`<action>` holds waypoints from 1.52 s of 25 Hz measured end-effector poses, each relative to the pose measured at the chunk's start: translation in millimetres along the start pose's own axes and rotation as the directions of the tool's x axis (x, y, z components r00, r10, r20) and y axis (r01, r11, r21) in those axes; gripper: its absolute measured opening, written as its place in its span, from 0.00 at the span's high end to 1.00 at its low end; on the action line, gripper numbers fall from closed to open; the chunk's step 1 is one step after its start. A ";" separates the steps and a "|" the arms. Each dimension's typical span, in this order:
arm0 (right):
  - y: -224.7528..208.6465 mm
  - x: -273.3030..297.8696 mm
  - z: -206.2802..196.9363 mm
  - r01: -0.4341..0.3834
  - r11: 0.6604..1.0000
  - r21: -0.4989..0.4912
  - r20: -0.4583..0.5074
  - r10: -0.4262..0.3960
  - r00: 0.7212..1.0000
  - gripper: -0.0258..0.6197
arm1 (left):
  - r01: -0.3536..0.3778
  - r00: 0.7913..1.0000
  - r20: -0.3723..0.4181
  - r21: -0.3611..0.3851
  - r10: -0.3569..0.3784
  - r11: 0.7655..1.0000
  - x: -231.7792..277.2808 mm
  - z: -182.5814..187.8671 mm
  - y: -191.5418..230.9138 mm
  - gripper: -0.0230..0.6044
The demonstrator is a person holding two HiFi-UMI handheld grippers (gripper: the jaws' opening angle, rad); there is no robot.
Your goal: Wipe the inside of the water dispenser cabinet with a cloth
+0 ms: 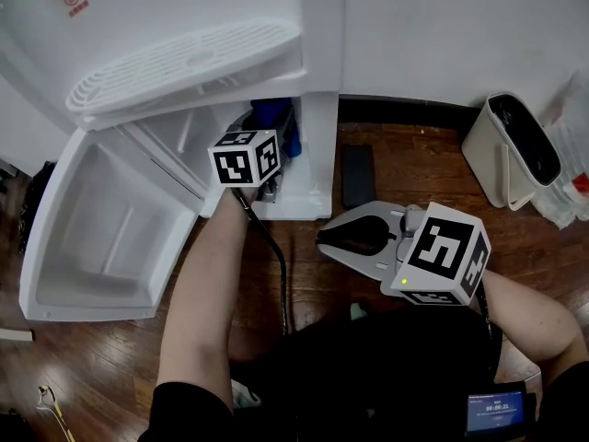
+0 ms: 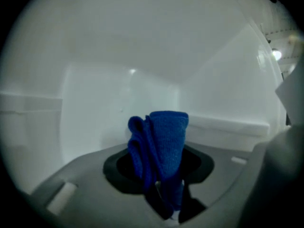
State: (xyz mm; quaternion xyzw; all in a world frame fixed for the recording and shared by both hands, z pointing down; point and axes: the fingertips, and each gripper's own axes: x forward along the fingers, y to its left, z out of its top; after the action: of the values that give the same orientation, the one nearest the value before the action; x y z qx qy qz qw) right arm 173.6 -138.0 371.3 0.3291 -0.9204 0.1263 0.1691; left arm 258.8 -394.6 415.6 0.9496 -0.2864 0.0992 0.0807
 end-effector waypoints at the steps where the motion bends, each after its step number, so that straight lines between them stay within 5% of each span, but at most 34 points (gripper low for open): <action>1: 0.4 0.3 0.1 -0.001 1.000 -0.001 0.000 0.001 1.000 0.92 | 0.023 1.000 -0.015 0.008 -0.023 1.000 3.7 -0.8 -2.8 0.69; 4: 1.1 2.9 -1.6 -0.003 1.000 -0.001 -0.006 0.003 1.000 0.92 | 0.079 0.996 -0.039 0.028 -0.077 0.997 11.2 -5.4 -10.7 0.69; 9: 0.0 4.2 -7.3 -0.010 1.000 0.011 -0.024 0.010 1.000 0.92 | 0.230 0.973 -0.006 -0.069 -0.231 0.971 3.6 -13.0 -30.3 0.71; 18: 3.2 4.2 -6.4 -0.026 1.000 0.016 -0.020 0.026 0.999 0.92 | 0.531 0.845 -0.034 -0.066 -0.533 0.845 -88.9 -36.8 -88.7 0.71; 20: 3.8 3.7 -5.3 -0.025 1.000 0.015 -0.015 0.025 1.000 0.92 | 0.488 0.872 -0.006 -0.053 -0.489 0.871 -97.2 -26.3 -76.7 0.71; 23: 4.5 4.0 -3.1 -0.030 1.000 0.006 -0.014 0.030 0.999 0.92 | 0.251 0.965 0.091 -0.027 -0.248 0.968 -84.2 16.3 -25.7 0.71; 25: 6.8 4.3 -3.8 -0.033 0.999 0.000 -0.019 0.033 0.999 0.92 | 0.117 0.986 0.118 0.007 -0.117 0.993 -65.4 44.9 -7.0 0.71; 27: 9.0 5.2 -6.0 -0.033 0.999 -0.002 -0.025 0.033 0.999 0.92 | 0.089 0.986 0.142 0.012 -0.089 0.996 -46.4 69.7 -9.6 0.71; 30: 11.3 7.7 -7.9 -0.046 0.999 -0.004 -0.029 0.046 0.999 0.92 | 0.141 0.975 0.171 -0.004 -0.138 0.990 -24.2 94.2 -29.4 0.71; 34: 13.6 9.6 -9.1 -0.075 0.997 -0.009 -0.028 0.075 0.997 0.93 | 0.155 0.979 0.135 -0.014 -0.152 0.988 -6.7 94.4 -36.1 0.71; 38: 14.0 8.9 -9.9 -0.080 0.997 0.001 -0.024 0.080 0.996 0.93 | 0.272 0.952 0.160 -0.049 -0.261 0.961 -30.6 93.2 -48.5 0.72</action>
State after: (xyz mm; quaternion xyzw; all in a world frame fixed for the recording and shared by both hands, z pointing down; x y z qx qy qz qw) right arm 160.2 -129.1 382.2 0.2902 -0.9308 0.1368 0.1750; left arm 274.3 -358.1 313.5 0.9808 -0.1643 0.0047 0.1046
